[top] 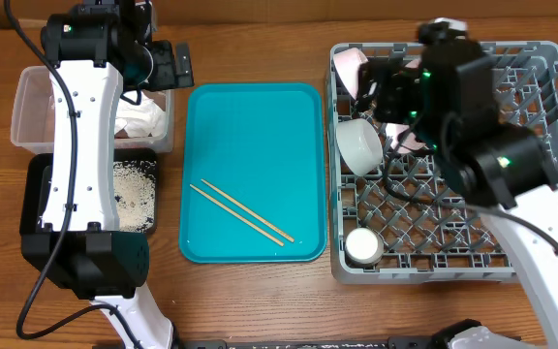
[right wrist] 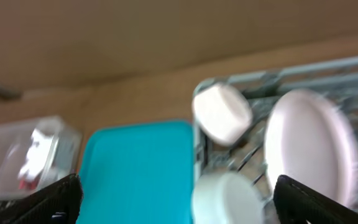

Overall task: Sort waste into correct bins and load items into the dishwasher
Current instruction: 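Stand the pink plate upright in the rack and open the gripper, then move the right gripper over the wooden chopsticks on the teal tray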

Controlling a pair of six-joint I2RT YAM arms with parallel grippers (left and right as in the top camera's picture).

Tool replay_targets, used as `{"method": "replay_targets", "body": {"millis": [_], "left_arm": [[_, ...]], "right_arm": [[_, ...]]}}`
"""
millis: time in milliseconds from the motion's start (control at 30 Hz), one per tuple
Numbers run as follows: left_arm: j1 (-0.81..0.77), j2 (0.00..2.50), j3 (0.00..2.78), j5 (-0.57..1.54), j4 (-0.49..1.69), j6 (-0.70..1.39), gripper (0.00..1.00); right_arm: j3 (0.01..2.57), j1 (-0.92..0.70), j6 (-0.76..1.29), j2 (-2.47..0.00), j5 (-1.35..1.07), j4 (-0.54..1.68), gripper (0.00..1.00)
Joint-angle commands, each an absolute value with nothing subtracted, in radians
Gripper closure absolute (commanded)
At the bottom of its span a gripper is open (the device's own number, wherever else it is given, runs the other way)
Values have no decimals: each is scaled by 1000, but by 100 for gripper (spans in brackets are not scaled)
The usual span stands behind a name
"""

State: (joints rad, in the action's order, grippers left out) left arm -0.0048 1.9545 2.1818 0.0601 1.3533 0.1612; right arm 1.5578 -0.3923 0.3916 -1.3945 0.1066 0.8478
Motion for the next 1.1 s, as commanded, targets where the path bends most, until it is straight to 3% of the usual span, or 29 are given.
{"method": "replay_targets", "body": {"millis": [0,600,1067], "left_arm": [[-6,1952,2195,71,1350,164,0],[-6,1952,2195,71,1351,164,0],[-6,1952,2195,71,1350,164,0]], "right_arm": [[1556,-427,392,-1454,-39,852,3],[1556,-667,332,-1739,-54,878,6],[1555,-701,313,-1803,-54,897,9]]}}
